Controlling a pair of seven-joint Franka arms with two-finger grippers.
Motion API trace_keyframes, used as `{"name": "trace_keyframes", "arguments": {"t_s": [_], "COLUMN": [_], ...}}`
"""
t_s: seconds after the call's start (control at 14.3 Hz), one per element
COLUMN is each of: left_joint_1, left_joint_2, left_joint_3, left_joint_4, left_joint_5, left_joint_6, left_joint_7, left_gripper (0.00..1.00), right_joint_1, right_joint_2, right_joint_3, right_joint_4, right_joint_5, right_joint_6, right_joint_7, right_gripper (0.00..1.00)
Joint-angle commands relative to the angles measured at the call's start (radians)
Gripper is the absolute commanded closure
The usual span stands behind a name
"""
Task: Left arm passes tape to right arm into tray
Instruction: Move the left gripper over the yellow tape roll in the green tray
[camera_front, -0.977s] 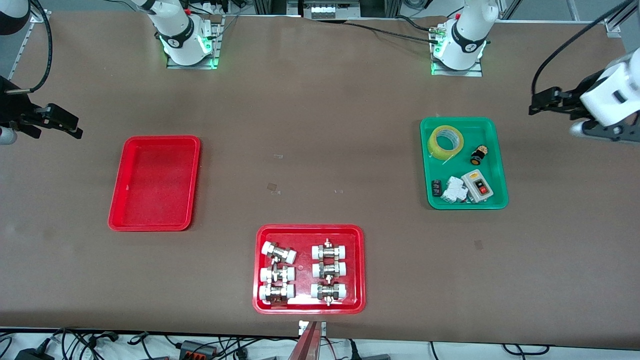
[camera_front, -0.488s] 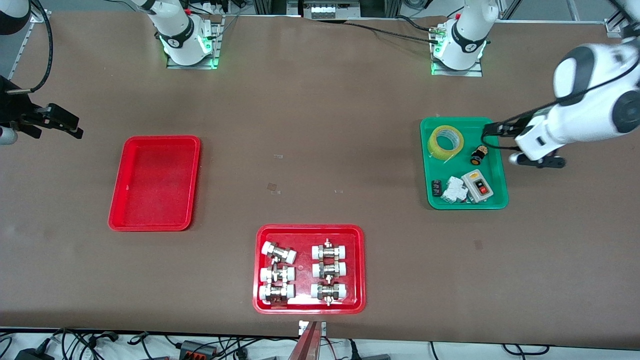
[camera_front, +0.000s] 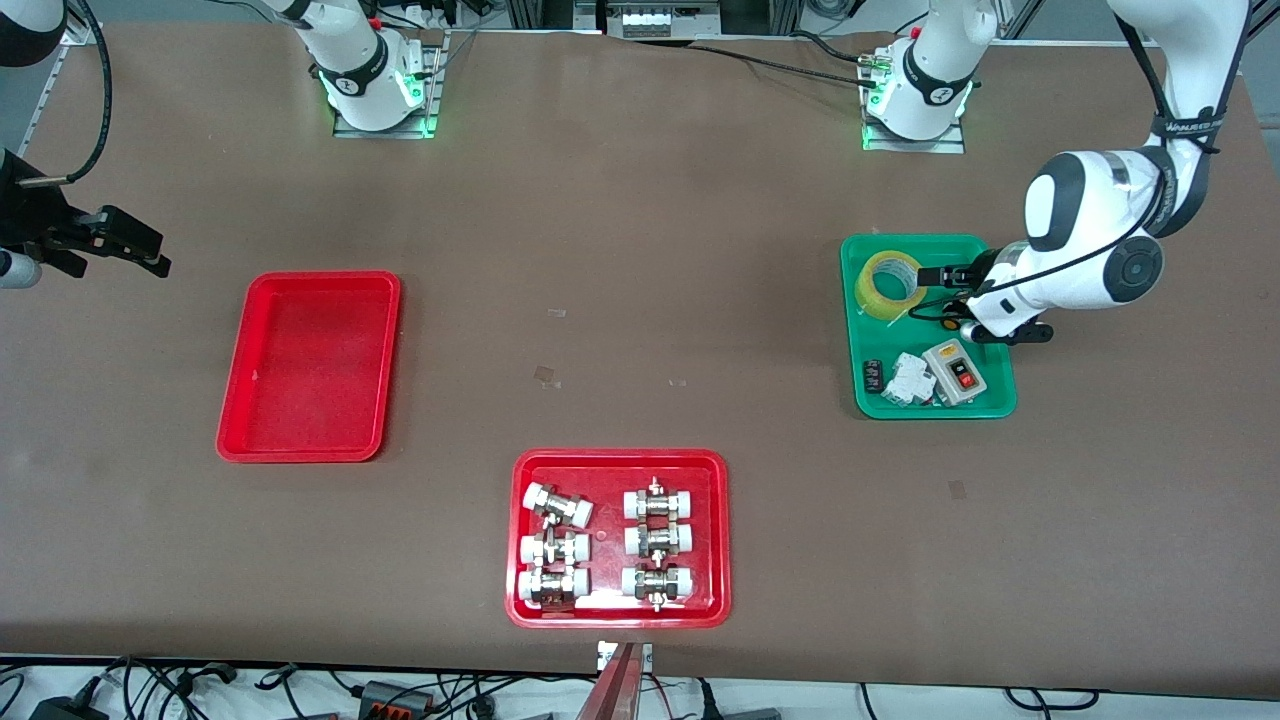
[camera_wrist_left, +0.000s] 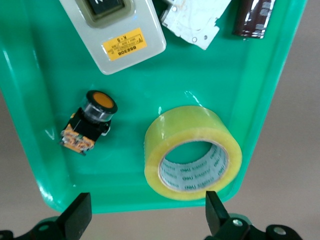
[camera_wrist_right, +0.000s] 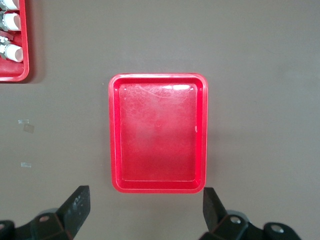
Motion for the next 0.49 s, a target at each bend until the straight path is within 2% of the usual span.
{"name": "trace_keyframes", "arguments": {"t_s": [0.0,0.42], "left_joint_1": [-0.002,-0.002], "left_joint_2": [0.005,0.048], "left_joint_3": [-0.016,-0.019], "left_joint_4": [-0.076,-0.149], "left_joint_5": [-0.014,-0.043], "left_joint_6": [0.098,0.215], "left_joint_7": [-0.011,-0.011], "left_gripper": [0.00,0.00], "right_joint_1": [0.009,0.006], "right_joint_2": [0.009,0.009], "right_joint_3": [-0.001,-0.003], "right_joint_4": [0.010,0.010], "right_joint_5": [0.000,0.006], "right_joint_6": [-0.017,-0.011], "right_joint_7": [-0.013,-0.012], "right_gripper": [0.00,0.00]}}
